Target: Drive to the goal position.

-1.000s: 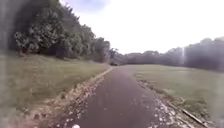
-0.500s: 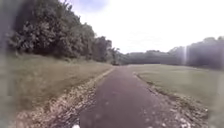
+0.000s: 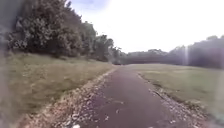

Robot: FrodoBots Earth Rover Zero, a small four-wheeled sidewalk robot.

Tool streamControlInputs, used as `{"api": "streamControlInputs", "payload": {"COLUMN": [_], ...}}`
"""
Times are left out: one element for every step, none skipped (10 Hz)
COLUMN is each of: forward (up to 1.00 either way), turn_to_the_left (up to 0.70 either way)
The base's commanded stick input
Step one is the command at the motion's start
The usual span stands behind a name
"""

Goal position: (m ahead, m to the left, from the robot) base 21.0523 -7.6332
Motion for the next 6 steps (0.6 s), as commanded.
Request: {"api": "streamControlInputs", "payload": {"forward": [0.85, 0.85, 0.85, 0.85, 0.85, 0.85], "turn_to_the_left": [-0.34, -0.34, 0.0, 0.0, 0.0, 0.0]}}
